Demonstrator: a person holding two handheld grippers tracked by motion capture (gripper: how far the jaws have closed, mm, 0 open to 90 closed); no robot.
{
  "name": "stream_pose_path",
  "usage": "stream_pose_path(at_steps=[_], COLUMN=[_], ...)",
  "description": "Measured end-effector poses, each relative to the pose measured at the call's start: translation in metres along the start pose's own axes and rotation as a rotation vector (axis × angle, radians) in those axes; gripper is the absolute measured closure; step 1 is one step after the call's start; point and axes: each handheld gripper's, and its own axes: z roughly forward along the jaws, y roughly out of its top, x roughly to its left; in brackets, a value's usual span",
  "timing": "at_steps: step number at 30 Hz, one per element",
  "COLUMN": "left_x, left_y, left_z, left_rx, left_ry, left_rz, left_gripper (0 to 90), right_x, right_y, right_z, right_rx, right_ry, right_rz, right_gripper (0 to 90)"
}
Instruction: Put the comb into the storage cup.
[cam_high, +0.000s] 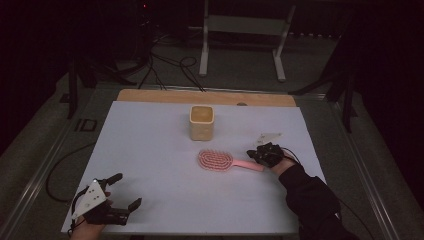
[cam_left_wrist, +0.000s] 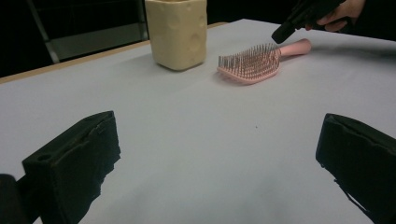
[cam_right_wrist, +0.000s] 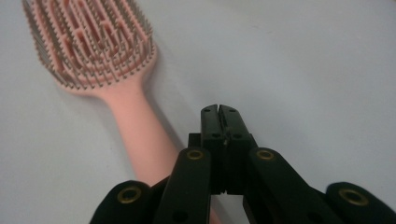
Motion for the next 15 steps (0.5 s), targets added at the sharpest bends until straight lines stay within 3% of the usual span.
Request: stream_pose_path(at_steps=[7,15], left_x=[0.0000,0.0006], left_y=[-0.0005,-0.0012], left_z=[-0.0002,-0.0008], left_rx=[-0.001,0.003], left_ry=[0.000,0.002], left_rz=[-0.005,-0.007], left_gripper=[0.0,0.0], right_x=[0.0046,0.0069], right_y=[0.0019,0.0027], right_z=[0.0004,-0.0005], right_rx=[0.022,0.028], right_ry=[0.037,0.040], right_rz=[-0.028,-0.051], right_gripper=[90.0,90.0])
